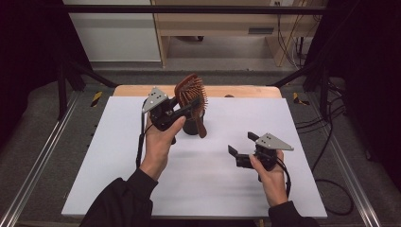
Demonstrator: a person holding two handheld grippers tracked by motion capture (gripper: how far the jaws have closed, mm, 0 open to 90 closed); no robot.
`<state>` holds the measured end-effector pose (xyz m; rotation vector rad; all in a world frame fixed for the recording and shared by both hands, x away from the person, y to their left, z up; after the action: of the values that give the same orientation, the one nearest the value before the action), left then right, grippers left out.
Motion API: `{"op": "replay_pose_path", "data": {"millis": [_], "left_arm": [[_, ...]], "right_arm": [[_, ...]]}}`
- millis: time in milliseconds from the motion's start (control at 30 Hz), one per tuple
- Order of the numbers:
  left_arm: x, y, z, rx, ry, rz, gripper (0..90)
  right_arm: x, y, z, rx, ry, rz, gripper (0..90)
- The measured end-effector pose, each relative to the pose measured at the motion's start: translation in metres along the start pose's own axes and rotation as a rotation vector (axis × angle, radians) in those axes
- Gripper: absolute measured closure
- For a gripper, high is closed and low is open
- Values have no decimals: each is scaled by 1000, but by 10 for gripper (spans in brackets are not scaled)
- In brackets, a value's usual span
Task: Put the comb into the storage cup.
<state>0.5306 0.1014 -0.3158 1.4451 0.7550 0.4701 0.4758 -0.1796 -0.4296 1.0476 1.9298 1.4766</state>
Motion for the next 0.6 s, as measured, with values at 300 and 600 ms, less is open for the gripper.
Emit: {"op": "replay_pose_path", "data": {"millis": [300, 600], "left_arm": [[8, 12, 3, -20, 12, -6, 526], [13, 27, 7, -43, 34, 10, 525]], "right_arm": [[-3, -13, -11, -11, -78, -36, 65], [-14, -22, -32, -14, -138, -44, 59]]}}
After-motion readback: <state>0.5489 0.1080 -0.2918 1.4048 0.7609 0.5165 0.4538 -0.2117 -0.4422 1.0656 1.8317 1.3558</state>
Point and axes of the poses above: each handheld gripper's, and its own axes: z roughly forward along the jaws, y roughly out of its top, x roughly to its left, the point moved 2 cm from there along z, roughly forward along the jaws, and after that the axes turned 1 degree about x, right-handed, at the moved point
